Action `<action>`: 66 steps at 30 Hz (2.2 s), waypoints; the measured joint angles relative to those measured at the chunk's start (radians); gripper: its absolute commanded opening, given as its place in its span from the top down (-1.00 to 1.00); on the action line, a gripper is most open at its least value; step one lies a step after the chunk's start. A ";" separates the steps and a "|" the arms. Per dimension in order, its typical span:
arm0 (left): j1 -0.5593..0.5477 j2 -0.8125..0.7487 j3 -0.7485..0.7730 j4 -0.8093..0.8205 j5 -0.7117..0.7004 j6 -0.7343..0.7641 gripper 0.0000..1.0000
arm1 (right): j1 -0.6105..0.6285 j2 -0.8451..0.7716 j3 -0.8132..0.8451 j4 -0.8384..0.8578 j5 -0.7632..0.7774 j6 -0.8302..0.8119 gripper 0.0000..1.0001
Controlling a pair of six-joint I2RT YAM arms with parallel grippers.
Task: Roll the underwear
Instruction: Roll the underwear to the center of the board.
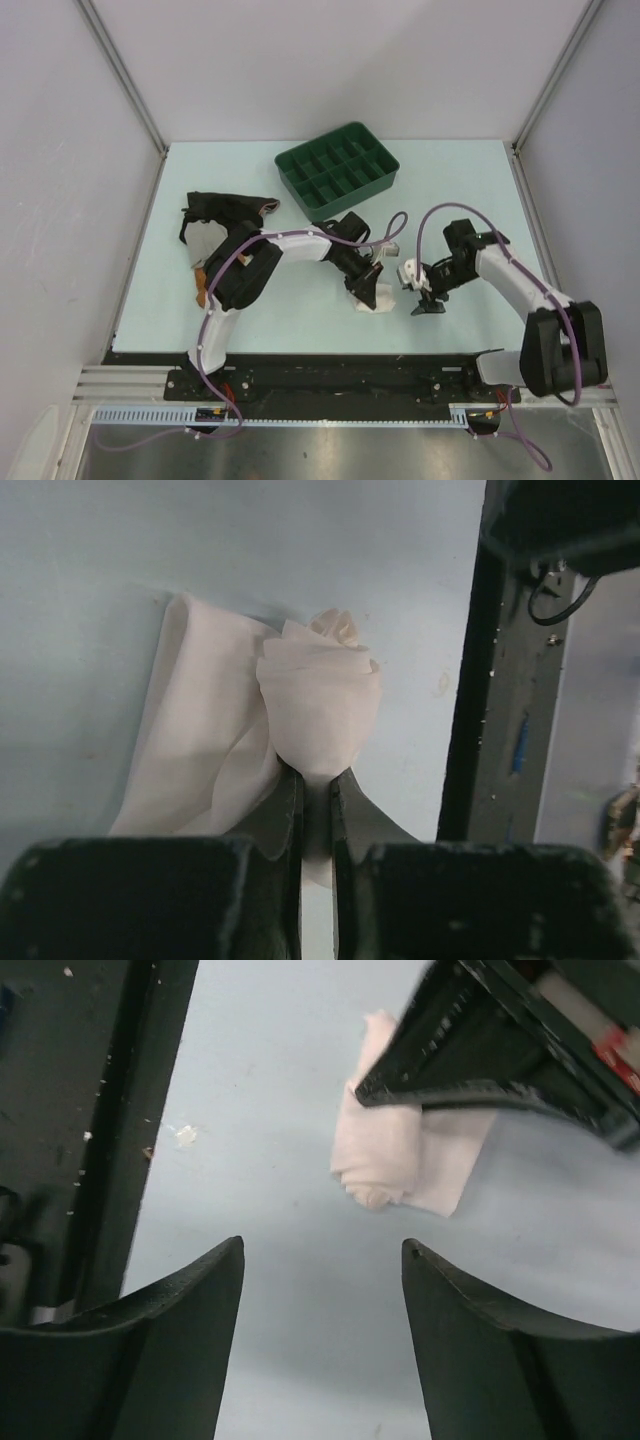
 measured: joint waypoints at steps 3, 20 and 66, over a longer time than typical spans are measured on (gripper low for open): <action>0.017 0.035 0.032 -0.031 0.052 -0.015 0.85 | 0.074 -0.103 -0.095 0.106 0.019 -0.020 -0.40; 0.060 0.079 -0.003 0.082 0.183 -0.159 0.72 | 0.382 0.003 -0.213 0.563 0.285 0.116 -0.12; -0.261 -0.589 -0.732 0.824 -0.560 0.169 -0.28 | 0.240 0.568 0.299 -0.027 0.045 0.327 0.82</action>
